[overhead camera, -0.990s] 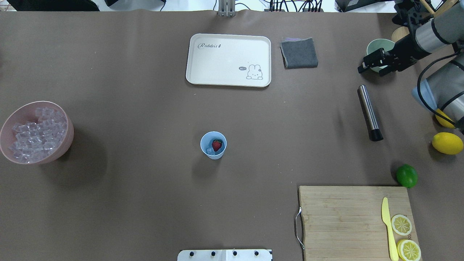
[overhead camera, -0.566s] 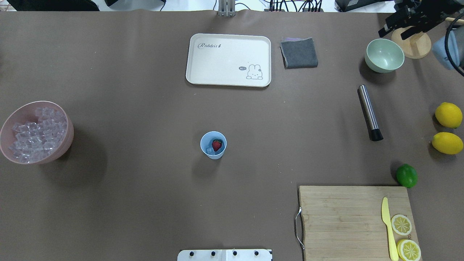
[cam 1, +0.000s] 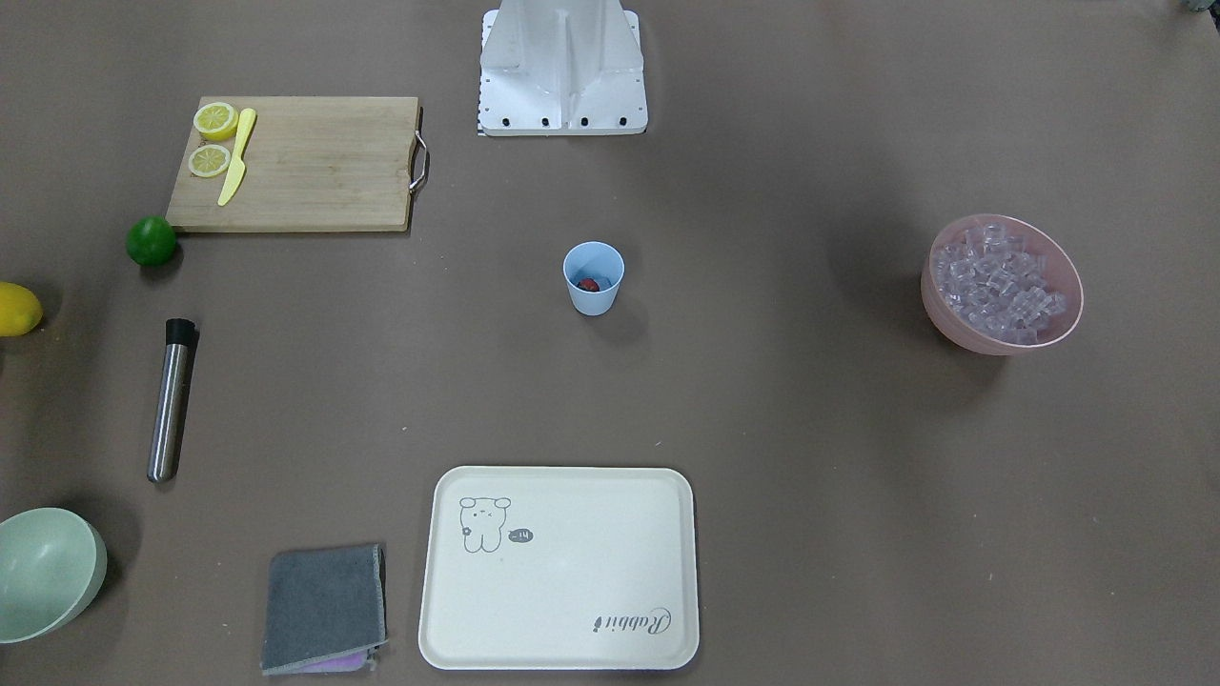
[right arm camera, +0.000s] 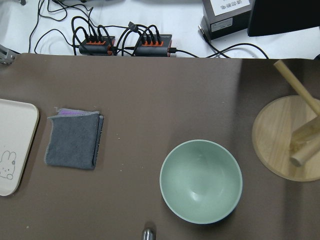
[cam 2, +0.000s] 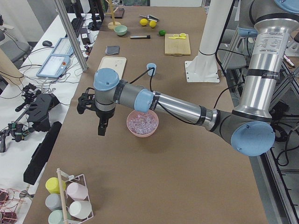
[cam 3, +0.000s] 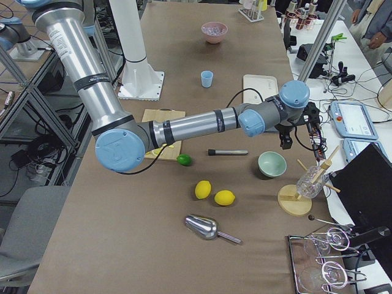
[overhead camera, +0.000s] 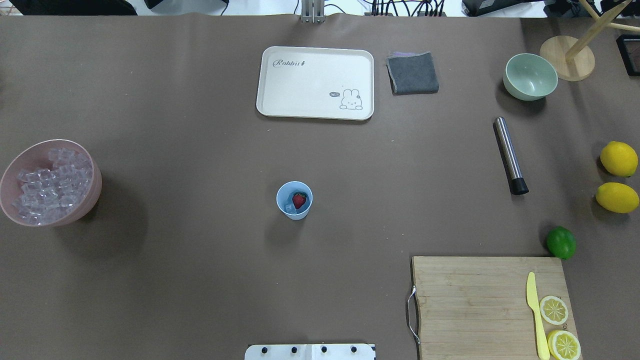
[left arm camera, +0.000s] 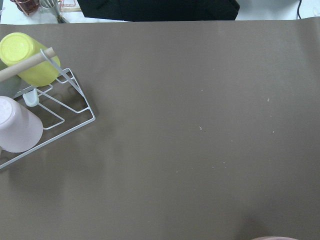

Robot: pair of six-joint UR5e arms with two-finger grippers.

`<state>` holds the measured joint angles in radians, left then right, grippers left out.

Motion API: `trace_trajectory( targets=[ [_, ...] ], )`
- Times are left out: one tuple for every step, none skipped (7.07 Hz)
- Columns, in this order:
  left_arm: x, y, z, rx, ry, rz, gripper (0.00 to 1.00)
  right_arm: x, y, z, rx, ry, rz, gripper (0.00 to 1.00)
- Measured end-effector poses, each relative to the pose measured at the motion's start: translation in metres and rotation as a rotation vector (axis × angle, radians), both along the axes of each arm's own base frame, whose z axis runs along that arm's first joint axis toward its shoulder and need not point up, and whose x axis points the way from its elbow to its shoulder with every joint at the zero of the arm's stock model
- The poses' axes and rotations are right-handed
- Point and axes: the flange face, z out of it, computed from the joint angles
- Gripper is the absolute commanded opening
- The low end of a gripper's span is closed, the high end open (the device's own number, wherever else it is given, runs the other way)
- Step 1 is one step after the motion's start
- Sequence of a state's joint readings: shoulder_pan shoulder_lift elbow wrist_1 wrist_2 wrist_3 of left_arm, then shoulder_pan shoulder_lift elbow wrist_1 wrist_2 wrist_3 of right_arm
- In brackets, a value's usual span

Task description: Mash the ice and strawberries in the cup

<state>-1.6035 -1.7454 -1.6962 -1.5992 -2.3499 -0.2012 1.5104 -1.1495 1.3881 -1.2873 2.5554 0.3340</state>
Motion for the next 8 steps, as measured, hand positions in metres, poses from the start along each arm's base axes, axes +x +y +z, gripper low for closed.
trace_trajectory(
  targets=[
    [-0.001, -0.002, 0.002, -0.010, -0.004, -0.005, 0.98, 0.019, 0.013, 0.016, -0.010, -0.001, 0.017, 1.00],
    [-0.002, -0.002, 0.003, -0.013, -0.005, -0.009, 0.98, 0.032, 0.023, 0.030, -0.018, 0.000, 0.028, 1.00],
    [-0.002, -0.001, 0.005, -0.018, -0.005, -0.010, 0.98, 0.039, 0.031, 0.040, -0.028, 0.001, 0.036, 1.00],
    [-0.002, 0.002, 0.009, -0.023, -0.005, -0.011, 0.98, 0.045, 0.041, 0.048, -0.041, 0.001, 0.043, 1.00],
    [-0.003, 0.005, 0.013, -0.029, -0.005, -0.013, 0.98, 0.050, 0.054, 0.050, -0.058, 0.008, 0.052, 1.00],
    [-0.005, 0.006, 0.015, -0.033, -0.004, -0.016, 0.98, 0.053, 0.069, 0.047, -0.073, 0.028, 0.060, 1.00],
    [-0.005, 0.005, 0.017, -0.038, -0.003, -0.018, 0.98, 0.054, 0.085, 0.043, -0.079, 0.064, 0.058, 1.00],
    [-0.005, 0.004, 0.019, -0.044, -0.002, -0.018, 0.98, 0.054, 0.100, 0.045, -0.081, 0.108, 0.045, 1.00]
  ],
)
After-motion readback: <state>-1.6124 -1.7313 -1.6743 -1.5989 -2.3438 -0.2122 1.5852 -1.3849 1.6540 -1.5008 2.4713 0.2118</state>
